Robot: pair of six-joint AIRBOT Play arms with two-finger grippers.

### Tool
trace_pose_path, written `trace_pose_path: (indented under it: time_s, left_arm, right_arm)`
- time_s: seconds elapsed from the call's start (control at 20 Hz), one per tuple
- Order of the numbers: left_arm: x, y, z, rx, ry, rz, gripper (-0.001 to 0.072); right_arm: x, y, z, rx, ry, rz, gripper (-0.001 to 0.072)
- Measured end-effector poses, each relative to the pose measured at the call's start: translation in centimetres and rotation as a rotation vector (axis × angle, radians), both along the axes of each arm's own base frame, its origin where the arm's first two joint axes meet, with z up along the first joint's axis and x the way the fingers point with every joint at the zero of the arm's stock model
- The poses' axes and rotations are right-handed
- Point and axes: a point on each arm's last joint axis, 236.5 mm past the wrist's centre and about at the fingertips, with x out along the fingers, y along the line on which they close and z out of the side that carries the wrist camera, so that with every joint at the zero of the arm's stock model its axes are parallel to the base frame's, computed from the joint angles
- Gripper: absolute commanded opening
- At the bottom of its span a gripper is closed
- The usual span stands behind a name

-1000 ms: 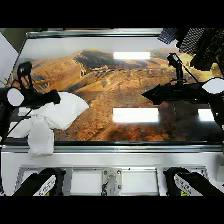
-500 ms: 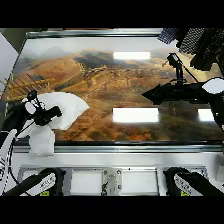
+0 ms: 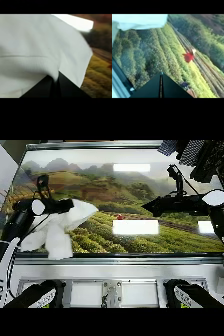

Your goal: Fold the clothes and pants, and hang the long-sleeved shirts on hangers.

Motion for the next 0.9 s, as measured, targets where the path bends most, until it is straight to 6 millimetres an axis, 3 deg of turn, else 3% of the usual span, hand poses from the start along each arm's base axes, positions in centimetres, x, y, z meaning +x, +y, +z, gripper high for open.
trace_pose_path:
  time_s: [0.15, 0.25, 0.35, 0.45, 0.5, 0.6, 0.7, 0.8, 0.9]
  left_arm:
    - [-0.7, -9.4, 6.4, -0.047, -0.153, -0.209, 0.0011]
    - [-1.7, -14.6, 8.5, -0.069, -0.198, -0.321, 0.0011]
    - [-2.5, -18.9, 9.2, -0.083, -0.214, -0.405, 0.0029]
    - [-2.8, -22.2, 8.9, -0.083, -0.213, -0.466, 0.0675]
    - [-2.8, -23.3, 8.6, -0.08, -0.204, -0.482, 0.0684]
    - [-2.4, -23.7, 7.2, -0.054, -0.16, -0.49, 0.0685]
    - [-1.7, -21.9, 4.9, -0.014, -0.083, -0.464, 0.0685]
    - [-2.1, -18.9, 1.0, 0.033, 0.042, -0.427, 0.0686]
    - [-4.0, -17.1, -2.9, 0.031, 0.177, -0.419, 0.0686]
  right_arm:
    - [0.0, 0.4, 0.6, 0.035, 0.002, 0.0, 0.0019]
    - [0.1, 0.9, 1.5, 0.082, 0.0, -0.004, 0.0019]
    - [0.9, 0.0, 2.6, 0.107, -0.032, -0.049, 0.0018]
    - [2.5, -2.6, 3.7, 0.107, -0.076, -0.149, 0.0018]
    - [3.2, -4.4, 4.2, 0.098, -0.092, -0.213, 0.0018]
    - [4.0, -8.9, 4.4, 0.058, -0.096, -0.356, 0.0018]
    - [4.0, -13.3, 3.6, -0.003, -0.062, -0.487, 0.002]
    - [2.9, -17.1, 1.8, -0.073, 0.015, -0.586, 0.0026]
    - [1.7, -19.6, -0.4, -0.118, 0.101, -0.656, 0.0029]
